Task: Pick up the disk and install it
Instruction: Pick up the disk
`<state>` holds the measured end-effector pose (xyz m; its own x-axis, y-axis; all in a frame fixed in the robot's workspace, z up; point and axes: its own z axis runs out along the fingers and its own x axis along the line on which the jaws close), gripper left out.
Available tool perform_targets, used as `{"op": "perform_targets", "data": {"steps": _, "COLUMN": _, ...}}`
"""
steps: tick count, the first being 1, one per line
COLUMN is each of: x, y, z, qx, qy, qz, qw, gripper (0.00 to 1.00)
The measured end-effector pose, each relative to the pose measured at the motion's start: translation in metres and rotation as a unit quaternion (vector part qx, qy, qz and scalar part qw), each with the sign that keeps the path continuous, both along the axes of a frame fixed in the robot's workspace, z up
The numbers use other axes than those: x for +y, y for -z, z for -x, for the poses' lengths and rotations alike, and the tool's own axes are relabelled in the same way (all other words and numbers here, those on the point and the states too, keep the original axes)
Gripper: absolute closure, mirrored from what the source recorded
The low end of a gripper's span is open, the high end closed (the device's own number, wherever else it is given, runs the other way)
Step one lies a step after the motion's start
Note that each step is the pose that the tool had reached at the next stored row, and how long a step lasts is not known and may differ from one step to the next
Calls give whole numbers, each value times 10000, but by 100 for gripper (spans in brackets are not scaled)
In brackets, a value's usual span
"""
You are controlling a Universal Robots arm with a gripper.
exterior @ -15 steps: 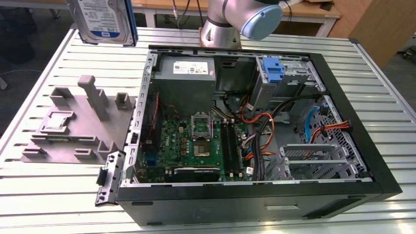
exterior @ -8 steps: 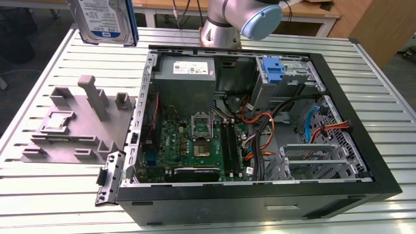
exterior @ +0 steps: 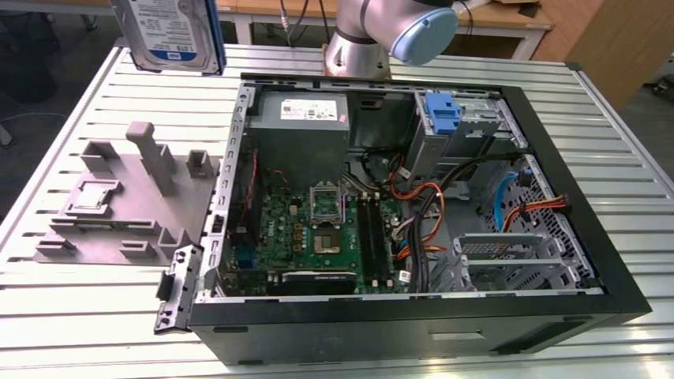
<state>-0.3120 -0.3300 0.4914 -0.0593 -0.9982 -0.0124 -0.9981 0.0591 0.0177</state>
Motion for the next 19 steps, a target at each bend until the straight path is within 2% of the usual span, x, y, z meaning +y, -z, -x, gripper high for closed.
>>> {"op": "perform_targets", "data": {"steps": 19, "x": 0, "y": 0, "z": -39, "qx": 0, "qy": 0, "qz": 0, "qw": 10000, "gripper": 64}}
